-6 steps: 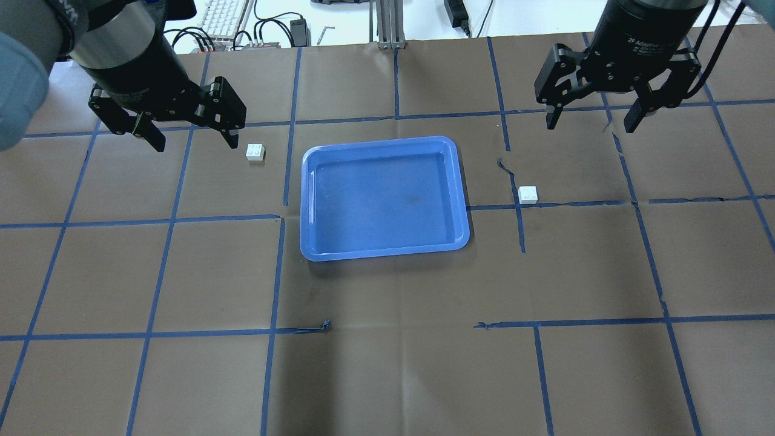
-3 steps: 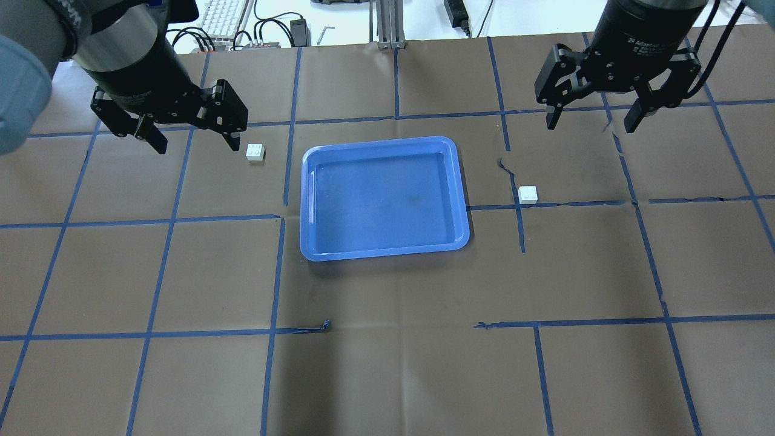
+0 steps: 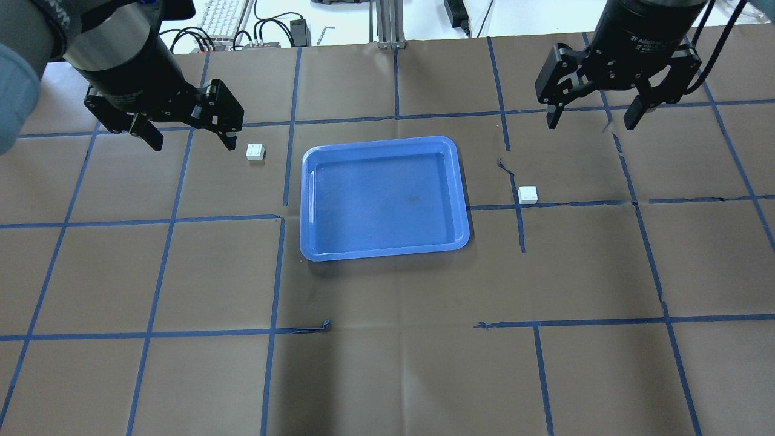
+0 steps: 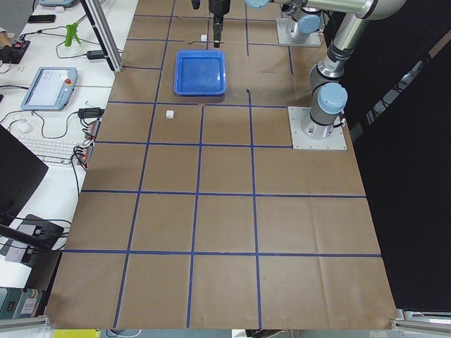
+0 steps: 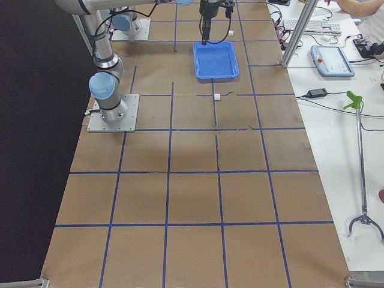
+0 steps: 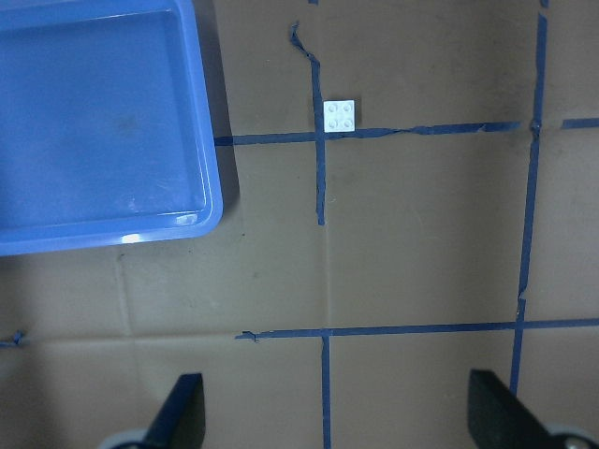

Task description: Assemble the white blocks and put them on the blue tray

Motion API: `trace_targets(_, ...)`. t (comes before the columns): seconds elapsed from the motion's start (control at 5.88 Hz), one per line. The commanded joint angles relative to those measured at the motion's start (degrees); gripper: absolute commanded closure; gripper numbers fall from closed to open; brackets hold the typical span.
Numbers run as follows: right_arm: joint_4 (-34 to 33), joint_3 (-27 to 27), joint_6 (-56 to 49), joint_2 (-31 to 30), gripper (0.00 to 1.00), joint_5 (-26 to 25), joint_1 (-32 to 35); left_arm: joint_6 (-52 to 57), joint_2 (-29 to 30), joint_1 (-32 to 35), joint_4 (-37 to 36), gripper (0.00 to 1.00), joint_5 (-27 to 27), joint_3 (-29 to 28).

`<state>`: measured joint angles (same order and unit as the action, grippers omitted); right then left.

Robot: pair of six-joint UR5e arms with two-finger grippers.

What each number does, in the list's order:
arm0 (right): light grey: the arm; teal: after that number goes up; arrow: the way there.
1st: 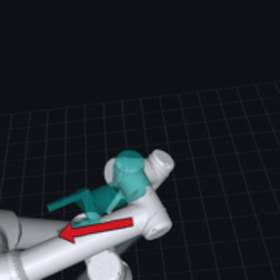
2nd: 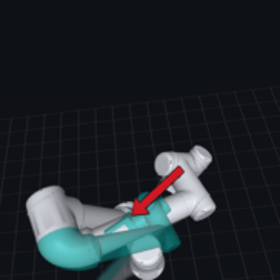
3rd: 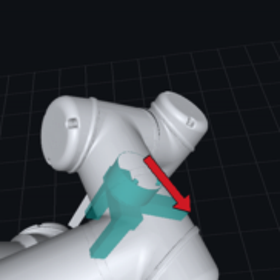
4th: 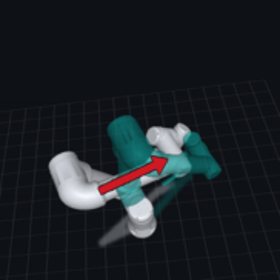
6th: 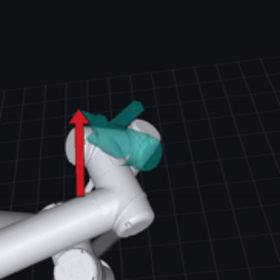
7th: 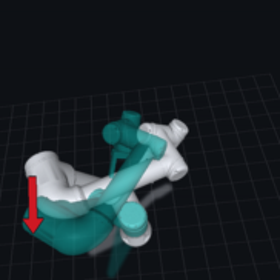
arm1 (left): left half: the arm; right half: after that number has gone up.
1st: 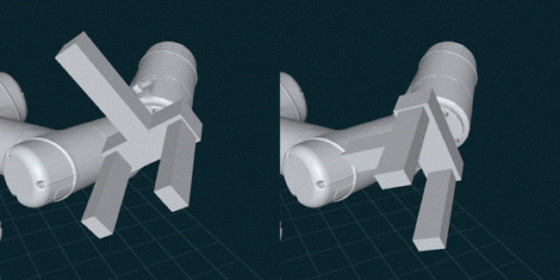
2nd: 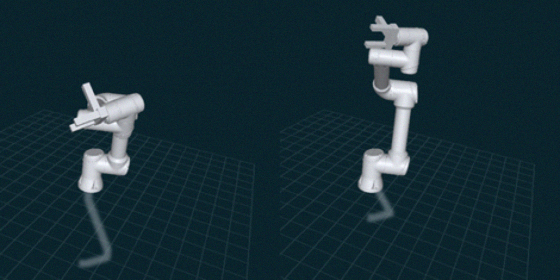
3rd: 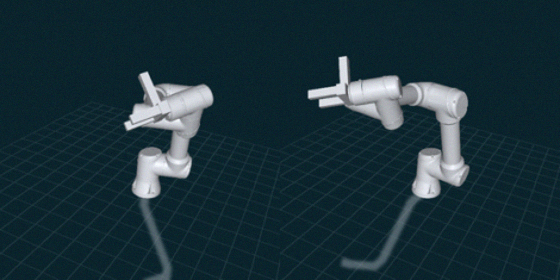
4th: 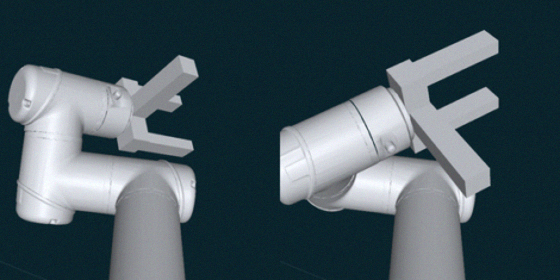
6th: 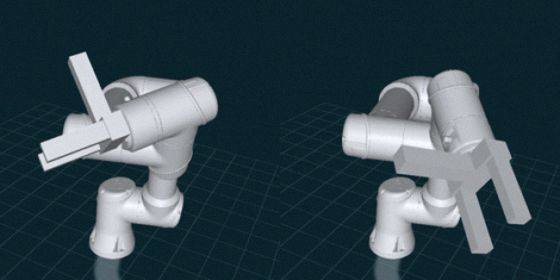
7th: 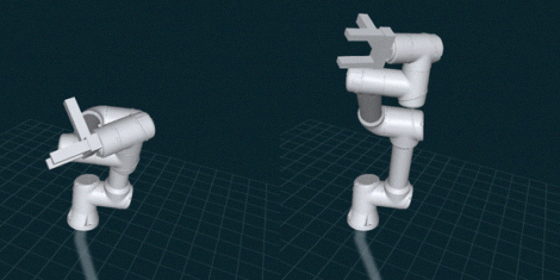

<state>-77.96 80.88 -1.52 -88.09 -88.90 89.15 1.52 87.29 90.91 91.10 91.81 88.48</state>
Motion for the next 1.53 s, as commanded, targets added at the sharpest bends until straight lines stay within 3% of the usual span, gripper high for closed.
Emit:
trace_targets(0.0,0.1,0.5,-16.6,0.5,0.00,-0.1,-0.6,1.0,4.6,-2.6,-1.4,0.01,0.0,-0.4)
trace_targets(0.34,-0.6,0.5,-38.6,0.9,0.00,-0.1,-0.7,3.4,17.1,-5.9,-15.2,0.01,-0.5,-2.0)
trace_targets(0.85,-7.1,0.7,-76.9,3.8,0.00,-0.4,-1.1,5.2,32.9,-6.0,-33.8,0.01,-0.4,-1.9)
trace_targets(1.02,-7.2,0.7,-83.5,4.3,0.00,0.3,-3.6,6.6,36.5,-6.0,-37.5,0.01,-0.3,-1.9)
trace_targets(1.36,-12.1,4.6,-96.8,6.5,0.00,8.4,-8.7,10.8,39.2,-6.0,-37.9,0.01,-0.3,-1.8)
